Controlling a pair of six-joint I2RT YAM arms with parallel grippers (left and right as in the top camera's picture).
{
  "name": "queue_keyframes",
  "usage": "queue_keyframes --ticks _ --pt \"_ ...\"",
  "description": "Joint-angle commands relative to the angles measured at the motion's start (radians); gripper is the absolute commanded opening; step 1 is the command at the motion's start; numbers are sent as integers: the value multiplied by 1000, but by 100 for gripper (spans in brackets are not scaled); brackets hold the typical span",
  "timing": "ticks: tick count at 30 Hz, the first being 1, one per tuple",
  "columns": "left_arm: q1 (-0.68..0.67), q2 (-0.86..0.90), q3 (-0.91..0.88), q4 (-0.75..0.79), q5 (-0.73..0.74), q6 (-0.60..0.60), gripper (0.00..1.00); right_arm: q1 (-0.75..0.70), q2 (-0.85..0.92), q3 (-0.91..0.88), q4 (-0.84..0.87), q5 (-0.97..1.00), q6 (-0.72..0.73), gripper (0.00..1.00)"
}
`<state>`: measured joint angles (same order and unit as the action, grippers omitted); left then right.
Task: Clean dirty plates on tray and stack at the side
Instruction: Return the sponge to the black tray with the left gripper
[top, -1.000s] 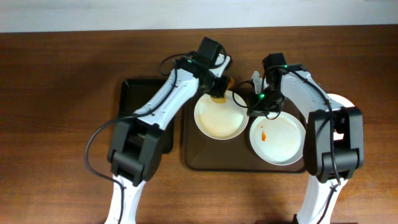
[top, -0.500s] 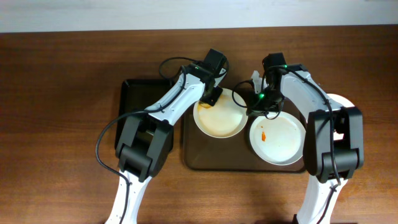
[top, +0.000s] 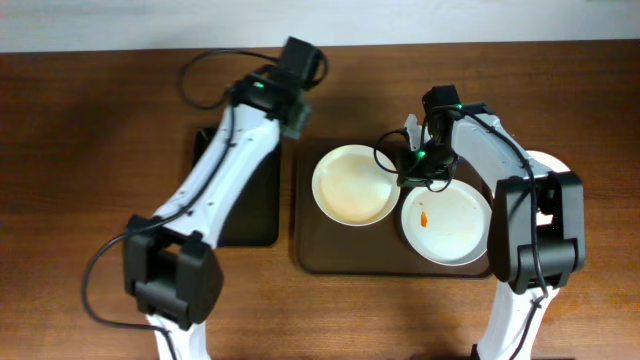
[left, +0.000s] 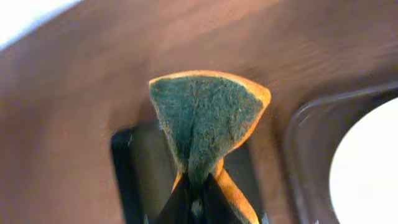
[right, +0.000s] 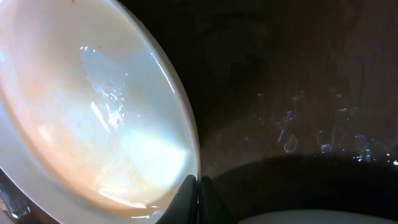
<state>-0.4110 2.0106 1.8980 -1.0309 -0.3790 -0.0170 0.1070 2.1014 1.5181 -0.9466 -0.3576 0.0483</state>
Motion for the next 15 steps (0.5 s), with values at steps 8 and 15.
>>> queue_keyframes --ticks 8,15 --pt "235 87 -118 -182 185 -129 0 -2 -2 -3 -3 21 -6 56" --pt "255 122 -273 -45 227 -129 2 -2 -2 -3 14 25 -14 60"
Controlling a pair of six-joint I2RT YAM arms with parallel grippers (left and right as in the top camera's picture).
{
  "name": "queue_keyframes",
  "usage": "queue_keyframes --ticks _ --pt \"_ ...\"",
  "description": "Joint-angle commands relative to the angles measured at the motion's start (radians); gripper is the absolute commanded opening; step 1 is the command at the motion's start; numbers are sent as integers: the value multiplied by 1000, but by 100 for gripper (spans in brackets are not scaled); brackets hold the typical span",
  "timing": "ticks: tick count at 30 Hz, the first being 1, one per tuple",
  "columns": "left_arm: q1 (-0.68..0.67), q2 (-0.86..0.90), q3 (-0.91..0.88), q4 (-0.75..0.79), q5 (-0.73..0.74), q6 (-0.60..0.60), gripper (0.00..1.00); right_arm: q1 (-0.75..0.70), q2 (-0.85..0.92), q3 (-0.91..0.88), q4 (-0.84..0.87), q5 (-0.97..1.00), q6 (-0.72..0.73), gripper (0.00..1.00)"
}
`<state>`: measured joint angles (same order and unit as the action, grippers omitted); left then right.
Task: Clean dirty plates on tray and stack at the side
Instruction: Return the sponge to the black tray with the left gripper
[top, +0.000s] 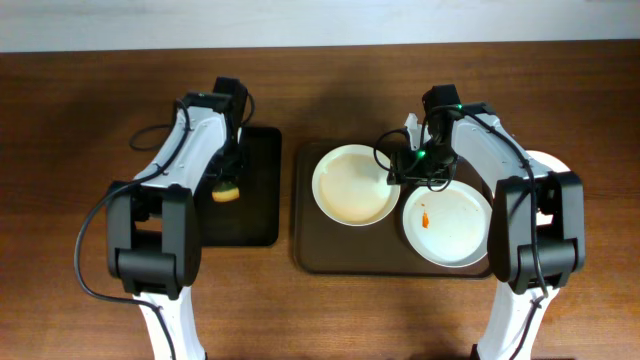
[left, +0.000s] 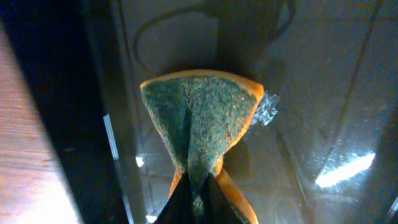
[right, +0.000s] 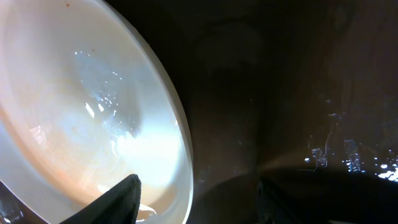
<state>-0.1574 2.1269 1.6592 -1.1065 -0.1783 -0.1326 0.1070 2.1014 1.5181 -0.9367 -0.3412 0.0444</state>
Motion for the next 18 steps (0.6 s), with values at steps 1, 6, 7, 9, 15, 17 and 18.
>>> queue_keyframes --ticks 1,6,7,9,15,17,18 --pt "2 6 -48 45 26 -13 5 -1 -2 -3 8 9 -10 60" --pt "2 7 -56 55 26 -13 33 30 -2 -4 19 16 -10 60" --pt "2 7 -56 56 26 -13 75 44 -2 -4 21 39 -10 59" --pt "2 7 -56 55 26 -13 100 65 -2 -4 22 100 -10 55" --pt "2 7 -56 49 26 -13 100 98 -2 -6 37 170 -10 40" --pt "2 7 -56 49 26 -13 100 98 -2 -9 42 170 -10 30" --pt "2 7 -56 49 26 -13 100 98 -2 -13 47 170 -10 29"
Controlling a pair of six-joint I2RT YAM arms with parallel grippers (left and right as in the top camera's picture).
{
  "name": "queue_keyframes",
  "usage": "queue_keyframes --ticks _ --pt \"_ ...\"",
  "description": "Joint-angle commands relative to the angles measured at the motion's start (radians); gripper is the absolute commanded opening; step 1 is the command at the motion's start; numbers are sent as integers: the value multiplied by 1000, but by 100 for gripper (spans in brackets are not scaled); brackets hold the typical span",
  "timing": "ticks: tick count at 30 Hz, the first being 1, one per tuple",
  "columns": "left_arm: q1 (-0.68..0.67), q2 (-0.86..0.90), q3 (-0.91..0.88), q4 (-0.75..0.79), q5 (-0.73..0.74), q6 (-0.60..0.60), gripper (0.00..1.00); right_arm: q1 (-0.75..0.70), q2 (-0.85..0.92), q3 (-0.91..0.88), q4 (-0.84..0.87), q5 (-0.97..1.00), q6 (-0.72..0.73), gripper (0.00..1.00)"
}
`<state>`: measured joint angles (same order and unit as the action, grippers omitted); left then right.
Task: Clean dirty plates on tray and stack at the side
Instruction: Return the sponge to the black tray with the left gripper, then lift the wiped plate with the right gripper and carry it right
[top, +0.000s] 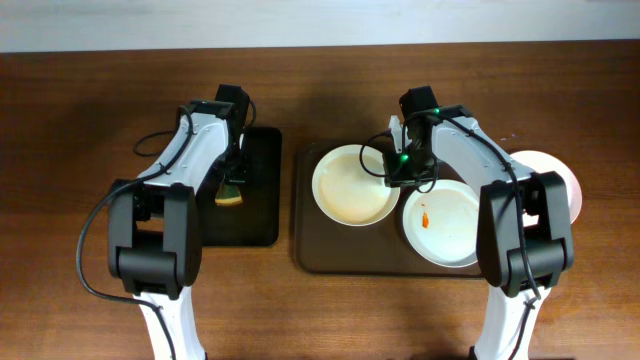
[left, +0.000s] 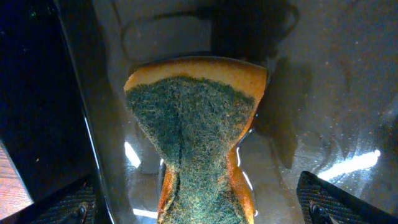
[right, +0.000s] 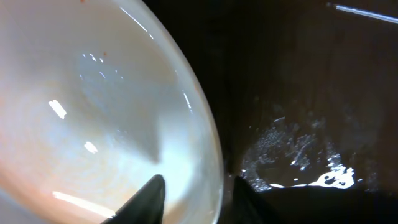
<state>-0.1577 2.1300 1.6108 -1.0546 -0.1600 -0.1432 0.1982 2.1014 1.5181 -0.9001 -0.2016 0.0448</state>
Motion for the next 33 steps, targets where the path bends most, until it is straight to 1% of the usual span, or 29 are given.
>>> queue_keyframes --ticks 1,3,4,5,6,9,13,17,19,23,25,27,30,32,33 --pt "2 4 -8 -3 7 -2 100 6 -2 -23 20 31 -10 27" --pt "2 4 -8 -3 7 -2 100 6 -2 -48 47 30 -10 28" --pt "2 4 -8 -3 7 -2 100 6 -2 -58 62 30 -10 25" --pt "2 4 -8 -3 7 -2 100 6 -2 -63 72 30 -10 13" --pt "2 4 -8 -3 7 -2 100 6 -2 -62 71 29 -10 4" --pt "2 4 -8 -3 7 -2 100 6 -43 4 0 30 -10 4" --pt "2 4 -8 -3 7 -2 100 6 -121 114 -140 47 -9 4" --pt "2 4 -8 -3 7 -2 100 19 -220 153 -223 182 45 4" --pt "2 4 -8 -3 7 -2 100 43 -264 153 -254 272 84 4" --pt "2 4 -8 -3 7 -2 100 141 -310 153 -297 528 187 4" --pt "2 4 -8 -3 7 -2 100 205 -311 153 -311 662 233 4" --pt "2 4 -8 -3 7 -2 100 286 -311 153 -338 838 316 4" --pt "2 4 -8 -3 7 -2 100 401 -311 153 -372 1030 396 4" --pt "2 4 -8 -3 7 -2 100 487 -311 152 -422 1143 491 4" --pt "2 4 -8 -3 7 -2 100 509 -311 152 -435 1167 520 4"
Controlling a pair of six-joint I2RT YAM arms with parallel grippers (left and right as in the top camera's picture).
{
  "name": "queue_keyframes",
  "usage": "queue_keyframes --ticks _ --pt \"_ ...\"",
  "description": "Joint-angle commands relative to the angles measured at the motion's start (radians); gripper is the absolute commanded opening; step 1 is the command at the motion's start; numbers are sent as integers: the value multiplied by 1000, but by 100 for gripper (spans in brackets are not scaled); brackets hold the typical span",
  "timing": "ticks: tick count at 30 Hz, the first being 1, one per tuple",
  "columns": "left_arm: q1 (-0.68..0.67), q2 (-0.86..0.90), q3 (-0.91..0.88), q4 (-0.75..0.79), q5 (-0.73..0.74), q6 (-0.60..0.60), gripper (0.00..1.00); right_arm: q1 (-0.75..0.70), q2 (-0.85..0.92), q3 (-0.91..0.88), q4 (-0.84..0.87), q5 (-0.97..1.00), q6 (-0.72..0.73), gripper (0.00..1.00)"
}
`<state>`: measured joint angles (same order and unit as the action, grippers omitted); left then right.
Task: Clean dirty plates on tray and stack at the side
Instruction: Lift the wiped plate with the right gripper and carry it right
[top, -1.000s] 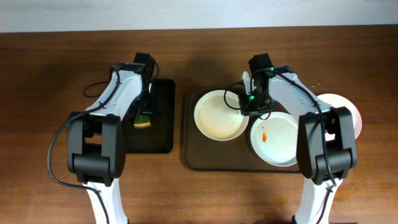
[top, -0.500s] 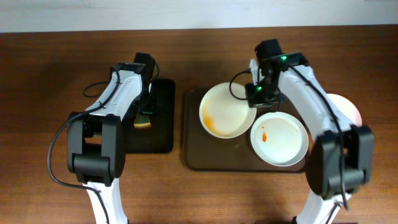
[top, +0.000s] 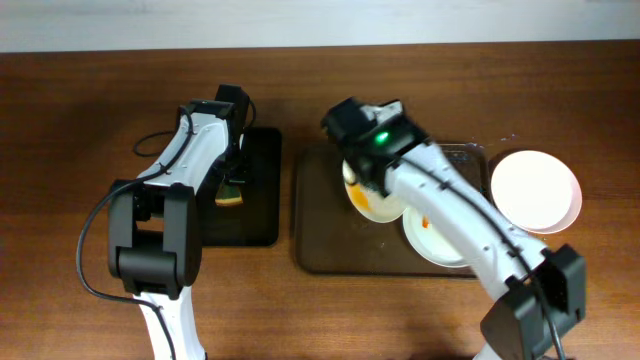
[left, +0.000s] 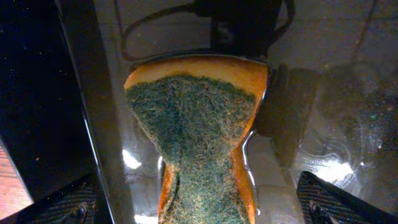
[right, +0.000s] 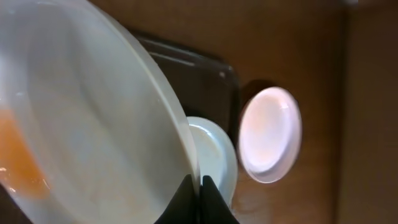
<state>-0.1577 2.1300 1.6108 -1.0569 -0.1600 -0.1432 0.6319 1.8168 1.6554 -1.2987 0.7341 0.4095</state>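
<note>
My right gripper is shut on the rim of a white plate smeared with orange. It holds the plate tilted above the left part of the brown tray. A second plate with a red smear lies on the tray to the right. A clean plate sits on the table beside the tray. The green and orange sponge lies on the black tray. My left gripper is open astride the sponge, fingers well apart from it.
The wooden table surrounds both trays. The black tray surface is wet and glossy. In the right wrist view the red-smeared plate, the clean plate and the brown tray lie far below.
My right gripper was open astride the rim of the orange-smeared plate lying on the tray. It is now shut on that rim, with the plate raised, tilted and further left. The left gripper stays open over the sponge.
First my left gripper pinched the sponge above the table, and the right was shut at the orange-smeared plate's rim. Then the sponge was over the black tray and the right gripper was open. Then the sponge lay released on the tray. Now the right gripper holds the plate up.
</note>
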Motion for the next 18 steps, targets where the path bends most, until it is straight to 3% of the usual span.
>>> queue_keyframes --ticks 1,7,11,18 --pt "2 4 -8 -1 7 -2 100 100 -26 14 -50 259 187 4" --pt "2 4 -8 -1 7 -2 100 215 -24 5 -36 371 281 4" --pt "2 4 -8 -1 7 -2 100 259 -24 -27 -82 602 281 4" --pt "2 4 -8 -1 7 -2 100 248 -23 -28 -86 551 306 4"
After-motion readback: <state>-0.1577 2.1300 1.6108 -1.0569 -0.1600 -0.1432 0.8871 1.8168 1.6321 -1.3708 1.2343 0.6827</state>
